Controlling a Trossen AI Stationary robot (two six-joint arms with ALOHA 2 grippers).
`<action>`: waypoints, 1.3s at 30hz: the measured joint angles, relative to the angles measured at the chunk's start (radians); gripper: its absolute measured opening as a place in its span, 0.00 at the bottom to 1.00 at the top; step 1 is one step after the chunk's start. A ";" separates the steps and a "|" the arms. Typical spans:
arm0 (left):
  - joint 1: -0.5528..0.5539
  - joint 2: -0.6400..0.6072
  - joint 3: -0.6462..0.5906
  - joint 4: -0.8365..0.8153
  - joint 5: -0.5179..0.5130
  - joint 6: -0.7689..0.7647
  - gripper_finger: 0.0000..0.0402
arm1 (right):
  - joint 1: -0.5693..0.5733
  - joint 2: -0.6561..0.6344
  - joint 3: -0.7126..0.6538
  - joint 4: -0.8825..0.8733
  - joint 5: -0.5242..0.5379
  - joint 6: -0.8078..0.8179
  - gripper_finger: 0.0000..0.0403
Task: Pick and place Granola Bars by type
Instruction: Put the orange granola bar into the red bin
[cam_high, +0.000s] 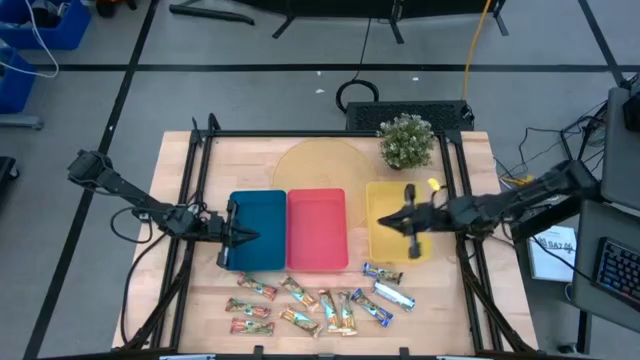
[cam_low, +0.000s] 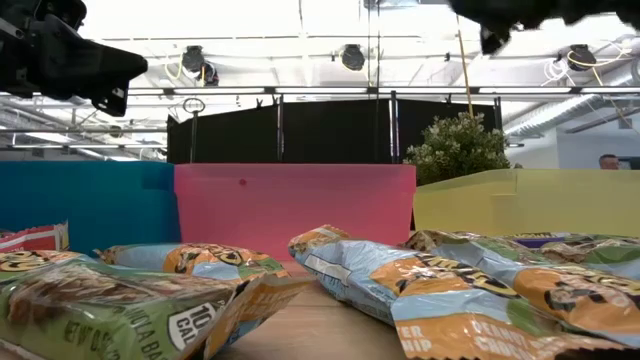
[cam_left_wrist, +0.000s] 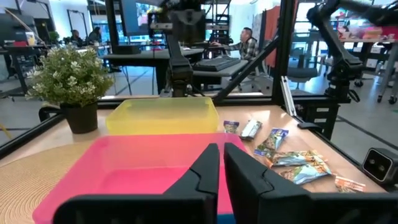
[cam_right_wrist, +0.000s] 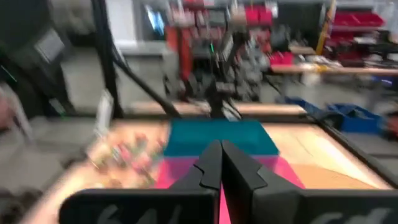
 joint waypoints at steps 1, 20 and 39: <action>0.000 0.000 0.000 0.000 0.000 0.009 0.10 | 0.024 0.066 0.061 -0.041 0.042 -0.008 0.00; 0.000 0.000 0.000 0.010 -0.052 -0.010 0.12 | 0.121 1.008 1.199 -1.121 -0.051 0.101 0.00; 0.000 0.000 0.000 -0.008 -0.010 -0.031 0.12 | 0.135 1.159 1.306 -1.257 -0.127 -0.189 0.00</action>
